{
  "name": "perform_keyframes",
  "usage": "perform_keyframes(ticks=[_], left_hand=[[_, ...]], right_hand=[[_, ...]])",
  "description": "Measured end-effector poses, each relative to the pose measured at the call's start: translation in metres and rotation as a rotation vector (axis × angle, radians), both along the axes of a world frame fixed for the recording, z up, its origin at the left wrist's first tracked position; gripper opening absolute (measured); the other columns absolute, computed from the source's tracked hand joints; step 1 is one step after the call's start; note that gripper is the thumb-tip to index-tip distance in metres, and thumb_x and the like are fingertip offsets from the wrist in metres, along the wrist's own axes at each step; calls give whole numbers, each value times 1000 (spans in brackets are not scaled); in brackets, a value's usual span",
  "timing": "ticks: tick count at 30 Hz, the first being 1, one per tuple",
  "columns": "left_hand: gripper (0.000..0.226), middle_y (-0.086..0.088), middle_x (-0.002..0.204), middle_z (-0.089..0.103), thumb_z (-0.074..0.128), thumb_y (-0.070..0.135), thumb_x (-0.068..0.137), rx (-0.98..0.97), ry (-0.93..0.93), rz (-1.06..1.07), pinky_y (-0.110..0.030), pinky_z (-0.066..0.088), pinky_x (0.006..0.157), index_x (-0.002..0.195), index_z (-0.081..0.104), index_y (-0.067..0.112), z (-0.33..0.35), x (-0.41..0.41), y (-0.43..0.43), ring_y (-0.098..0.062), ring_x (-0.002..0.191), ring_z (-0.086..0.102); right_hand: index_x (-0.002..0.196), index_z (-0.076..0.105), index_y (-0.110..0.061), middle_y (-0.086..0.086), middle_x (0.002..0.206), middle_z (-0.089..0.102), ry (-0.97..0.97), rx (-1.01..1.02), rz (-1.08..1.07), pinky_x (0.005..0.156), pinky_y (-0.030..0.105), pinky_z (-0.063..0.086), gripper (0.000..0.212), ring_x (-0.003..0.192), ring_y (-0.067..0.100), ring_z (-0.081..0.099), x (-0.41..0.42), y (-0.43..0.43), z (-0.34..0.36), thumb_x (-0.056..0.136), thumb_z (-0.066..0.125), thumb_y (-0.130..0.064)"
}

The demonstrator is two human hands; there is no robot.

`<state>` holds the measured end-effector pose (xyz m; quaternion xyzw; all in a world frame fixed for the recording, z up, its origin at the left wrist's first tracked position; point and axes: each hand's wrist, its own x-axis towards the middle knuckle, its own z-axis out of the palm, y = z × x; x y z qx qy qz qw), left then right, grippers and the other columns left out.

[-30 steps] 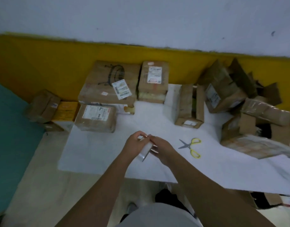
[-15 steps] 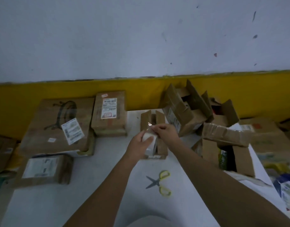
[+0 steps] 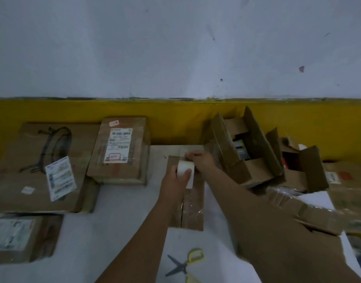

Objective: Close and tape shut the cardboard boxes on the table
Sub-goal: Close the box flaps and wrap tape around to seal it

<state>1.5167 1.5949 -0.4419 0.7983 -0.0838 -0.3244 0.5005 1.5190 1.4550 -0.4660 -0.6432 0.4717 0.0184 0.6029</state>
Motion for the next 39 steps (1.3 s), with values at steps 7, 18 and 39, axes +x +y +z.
perform_keyframes(ticks=[7, 18, 39], left_hand=[[46, 5, 112, 60, 64, 43, 91, 6, -53, -79, -23, 53, 80, 130, 52, 21, -9, 16, -14, -9, 99, 59], [35, 8, 106, 64, 60, 40, 94, -108, 51, -81, -3, 44, 60, 124, 55, 23, -17, 20, -14, 0, 91, 61], [32, -3, 97, 68, 62, 46, 92, 22, 87, -3, -32, 53, 77, 102, 61, 15, -11, -5, 21, -20, 89, 65]], right_hand=[[66, 70, -17, 16, 98, 70, 66, 146, -156, 88, 48, 56, 23, 98, 38, 66, 18, -19, -28, 89, 70, -13], [137, 50, -9, 16, 137, 51, 95, 29, -61, 102, 49, 47, 53, 121, 35, 52, 26, -30, -37, 88, 70, -8], [93, 76, -6, 3, 88, 69, 108, -244, 414, 70, 21, 50, 15, 83, 12, 62, 23, -31, -12, 82, 79, -16]])
